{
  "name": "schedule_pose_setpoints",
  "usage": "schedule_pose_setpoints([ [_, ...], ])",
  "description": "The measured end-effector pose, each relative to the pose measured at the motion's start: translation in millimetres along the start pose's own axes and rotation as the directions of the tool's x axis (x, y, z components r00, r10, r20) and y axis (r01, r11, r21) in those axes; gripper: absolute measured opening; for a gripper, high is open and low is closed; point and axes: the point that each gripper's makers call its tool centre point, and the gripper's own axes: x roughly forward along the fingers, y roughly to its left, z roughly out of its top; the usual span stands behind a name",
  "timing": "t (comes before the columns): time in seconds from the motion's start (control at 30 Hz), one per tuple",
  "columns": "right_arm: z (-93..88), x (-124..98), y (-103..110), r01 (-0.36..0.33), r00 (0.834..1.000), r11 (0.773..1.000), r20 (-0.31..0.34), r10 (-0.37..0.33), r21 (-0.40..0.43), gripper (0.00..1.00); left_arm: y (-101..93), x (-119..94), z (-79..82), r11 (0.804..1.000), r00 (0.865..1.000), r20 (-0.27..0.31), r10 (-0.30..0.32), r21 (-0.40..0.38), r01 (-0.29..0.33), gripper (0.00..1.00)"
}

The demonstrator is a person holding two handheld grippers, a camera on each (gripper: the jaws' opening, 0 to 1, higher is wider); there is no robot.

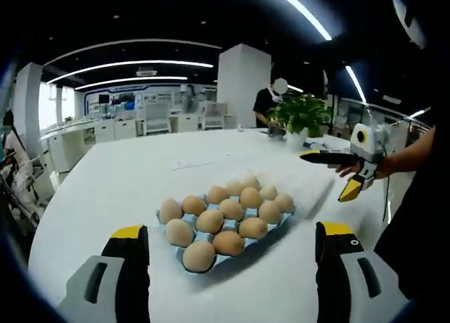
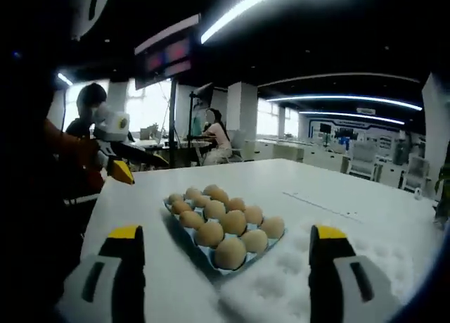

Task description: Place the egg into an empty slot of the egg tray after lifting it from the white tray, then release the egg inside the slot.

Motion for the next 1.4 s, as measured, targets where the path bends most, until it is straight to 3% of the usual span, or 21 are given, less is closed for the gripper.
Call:
schedule_pose_setpoints([
  [0.13, 6.8, 0, 1, 0.023, 1.0, 1.0, 0.02, -0.023, -0.008, 1.0, -4.4, -7, -0.4, 1.0, 1.0, -0.004, 0.021, -0.012, -0.021, 1.0],
  [0.2, 13.5, -3, -1, 0.042, 0.997, 0.999, 0.059, -0.044, 0.034, 1.0, -7.3, -10, 2.7, 0.999, 0.999, 0.015, 0.034, -0.02, -0.034, 1.0],
  [0.4, 13.3, -11, 0, 0.029, 0.998, 0.999, 0.062, -0.03, 0.022, 1.0, -19.1, -14, 4.1, 0.999, 0.999, 0.022, 0.032, -0.015, -0.032, 1.0],
  [0.53, 8.4, -14, -6, 0.031, 0.999, 0.999, 0.037, -0.031, 0.01, 1.0, -17.9, -15, 5.6, 0.999, 0.999, 0.021, 0.048, -0.018, -0.048, 1.0],
  [0.93, 10.9, -13, -4, 0.013, 0.999, 1.0, 0.048, -0.013, 0.005, 1.0, -20.7, -16, 6.1, 0.996, 0.996, 0.028, 0.083, -0.041, -0.082, 1.0],
  [1.1, 10.7, -9, -7, 0.0, 0.999, 0.999, 0.036, -0.001, 0.038, 1.0, -20.5, -15, 7.3, 0.995, 0.996, 0.028, 0.087, -0.045, -0.086, 1.0],
  [1.4, 18.8, -7, -6, -0.002, 0.998, 1.0, 0.066, 0.001, 0.021, 0.99, -16.6, -15, 9.8, 0.995, 0.995, 0.032, 0.096, -0.041, -0.095, 1.0],
])
